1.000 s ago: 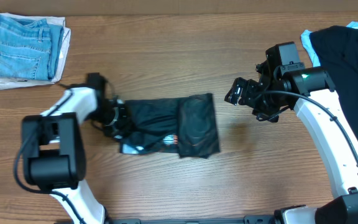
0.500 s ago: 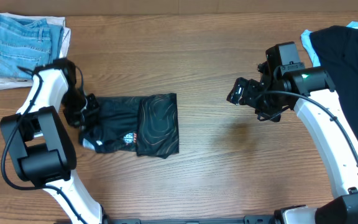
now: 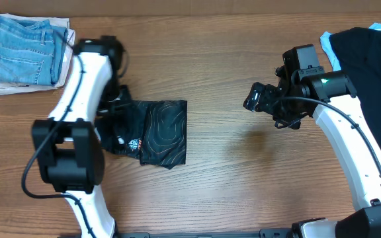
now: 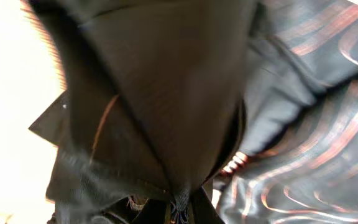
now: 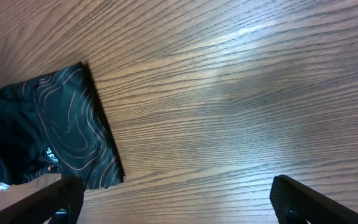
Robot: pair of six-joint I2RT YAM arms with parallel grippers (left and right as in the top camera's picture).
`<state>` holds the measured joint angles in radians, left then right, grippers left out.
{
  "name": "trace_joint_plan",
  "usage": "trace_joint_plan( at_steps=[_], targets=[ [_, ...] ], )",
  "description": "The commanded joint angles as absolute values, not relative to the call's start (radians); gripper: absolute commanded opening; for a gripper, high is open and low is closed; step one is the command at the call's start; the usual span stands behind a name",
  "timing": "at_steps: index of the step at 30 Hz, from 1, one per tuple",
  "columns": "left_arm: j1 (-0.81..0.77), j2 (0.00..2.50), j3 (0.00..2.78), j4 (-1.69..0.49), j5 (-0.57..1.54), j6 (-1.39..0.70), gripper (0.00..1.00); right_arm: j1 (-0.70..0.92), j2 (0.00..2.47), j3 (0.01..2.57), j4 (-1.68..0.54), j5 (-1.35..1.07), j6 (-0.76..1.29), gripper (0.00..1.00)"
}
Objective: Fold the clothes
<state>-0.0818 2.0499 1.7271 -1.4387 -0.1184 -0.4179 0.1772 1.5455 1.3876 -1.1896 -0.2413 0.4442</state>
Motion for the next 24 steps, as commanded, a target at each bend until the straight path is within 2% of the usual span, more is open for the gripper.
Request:
trace_joint_plan(
  at_steps=[1, 11, 24],
  targets=[
    [-0.178, 2.046, 1.753, -1.449, -0.157, -0.477, 0.04, 0.173, 1.53, 1.415, -1.184, -0.224, 0.437, 1.0],
    [-0.363, 2.046, 1.753, -1.458, -0.13, -0.521, 0.04, 0.173, 1.53, 1.414, -1.185, -0.164, 0.437, 1.0],
    [-0.434, 2.046, 1.753, -1.443, -0.07, -0.521, 0.04, 0.171, 1.532, 1.414, -1.176, -0.082, 0.438, 1.0]
  ],
)
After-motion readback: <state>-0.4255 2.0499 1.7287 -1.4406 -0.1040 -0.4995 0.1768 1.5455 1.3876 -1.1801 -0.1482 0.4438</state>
